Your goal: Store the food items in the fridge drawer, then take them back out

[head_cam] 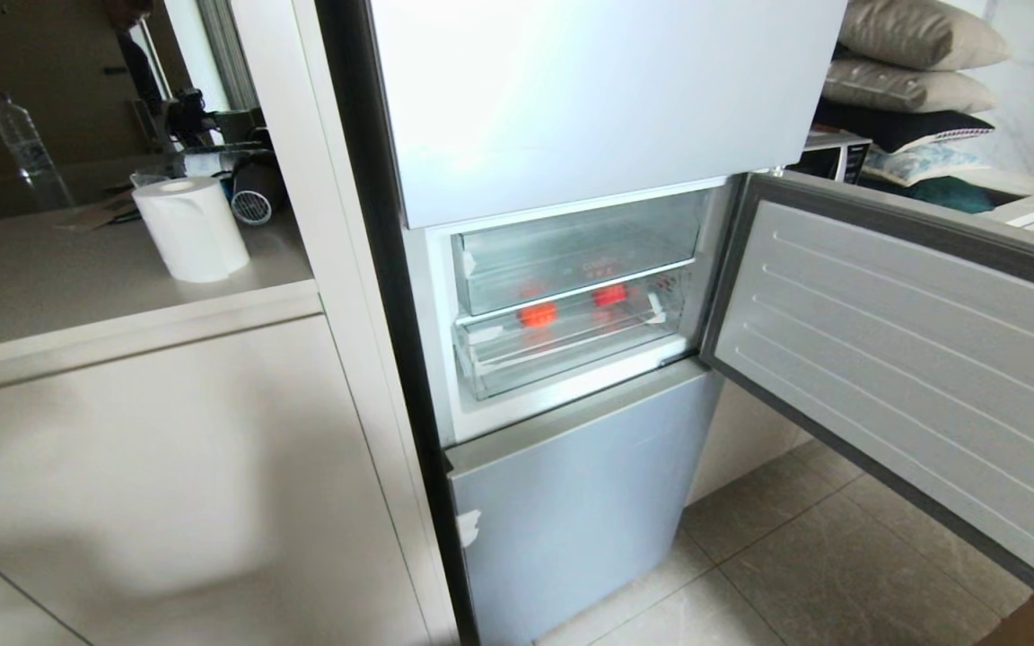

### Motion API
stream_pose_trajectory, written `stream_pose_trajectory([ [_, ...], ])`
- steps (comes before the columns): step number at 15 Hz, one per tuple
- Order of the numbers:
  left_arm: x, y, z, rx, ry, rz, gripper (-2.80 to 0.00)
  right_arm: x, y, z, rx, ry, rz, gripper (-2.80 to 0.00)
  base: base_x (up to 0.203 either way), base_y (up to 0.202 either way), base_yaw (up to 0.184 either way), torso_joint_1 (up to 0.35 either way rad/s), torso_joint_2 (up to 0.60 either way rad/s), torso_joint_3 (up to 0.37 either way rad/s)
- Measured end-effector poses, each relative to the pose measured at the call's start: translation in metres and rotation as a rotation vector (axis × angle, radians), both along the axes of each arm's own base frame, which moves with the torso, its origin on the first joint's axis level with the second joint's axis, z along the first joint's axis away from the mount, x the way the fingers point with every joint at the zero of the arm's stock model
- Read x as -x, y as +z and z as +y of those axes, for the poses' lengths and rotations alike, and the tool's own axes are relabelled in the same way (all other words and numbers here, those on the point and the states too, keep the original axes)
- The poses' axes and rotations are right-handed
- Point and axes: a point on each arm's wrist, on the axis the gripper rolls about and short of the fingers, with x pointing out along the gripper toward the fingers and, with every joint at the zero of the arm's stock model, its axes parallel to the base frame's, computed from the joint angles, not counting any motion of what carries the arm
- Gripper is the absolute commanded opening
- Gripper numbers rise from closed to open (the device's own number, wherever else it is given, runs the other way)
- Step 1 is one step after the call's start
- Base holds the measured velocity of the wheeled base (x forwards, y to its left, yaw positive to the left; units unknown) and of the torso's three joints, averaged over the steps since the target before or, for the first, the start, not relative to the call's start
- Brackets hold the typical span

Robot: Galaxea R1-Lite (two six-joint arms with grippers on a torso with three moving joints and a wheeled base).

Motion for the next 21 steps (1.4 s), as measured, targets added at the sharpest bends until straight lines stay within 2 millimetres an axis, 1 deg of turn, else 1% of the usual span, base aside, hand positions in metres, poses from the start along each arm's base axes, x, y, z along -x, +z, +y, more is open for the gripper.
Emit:
stream_pose_trajectory([
  [2, 0.016, -0.028, -0.002, -0.011, 0.047, 0.122, -2.80, 0.000, 0.000, 0.000, 0.000, 0.001, 0.000, -2.80, 0.000, 0.000, 0.000, 0.000, 0.00, 0.000],
  [3, 0.019, -0.041, -0.002, -0.021, 0.044, 0.169, -2.80, 0.000, 0.000, 0.000, 0.000, 0.001, 0.000, -2.80, 0.000, 0.000, 0.000, 0.000, 0.00, 0.000],
  [5, 0.018, -0.073, -0.004, -0.063, -0.042, 0.272, -2.80, 0.000, 0.000, 0.000, -0.001, 0.001, 0.000, -2.80, 0.000, 0.000, 0.000, 0.000, 0.00, 0.000],
  [6, 0.018, -0.086, -0.006, -0.072, -0.113, 0.311, -2.80, 0.000, 0.000, 0.000, -0.001, 0.001, 0.000, -2.80, 0.000, 0.000, 0.000, 0.000, 0.00, 0.000],
  [7, 0.018, -0.094, -0.007, -0.070, -0.170, 0.330, -2.80, 0.000, 0.000, 0.000, 0.000, 0.001, 0.000, -2.80, 0.000, 0.000, 0.000, 0.000, 0.00, 0.000],
  [9, 0.018, -0.101, -0.007, -0.078, -0.169, 0.348, -2.80, 0.000, 0.000, 0.000, -0.001, 0.001, 0.000, -2.80, 0.000, 0.000, 0.000, 0.000, 0.00, 0.000],
  [12, 0.018, -0.108, -0.005, -0.146, -0.091, 0.408, -2.80, 0.000, 0.000, 0.000, -0.001, 0.001, 0.000, -2.80, 0.000, 0.000, 0.000, 0.000, 0.00, 0.000],
  [18, 0.018, -0.111, -0.005, -0.149, -0.139, 0.394, -2.80, 0.000, 0.001, 0.000, 0.010, 0.004, -0.005, -2.80, 0.000, 0.000, 0.000, 0.000, 0.00, 0.000],
  [19, 0.018, -0.112, -0.005, -0.155, -0.139, 0.395, -2.80, 0.001, 0.005, 0.000, 0.013, 0.005, -0.013, -2.80, 0.000, 0.000, 0.000, 0.000, 0.00, 0.000],
  [21, 0.018, -0.112, -0.005, -0.204, -0.148, 0.390, -2.80, 0.006, 0.028, 0.000, 0.002, 0.011, -0.055, -2.80, 0.000, 0.000, 0.000, 0.000, 0.00, 0.000],
])
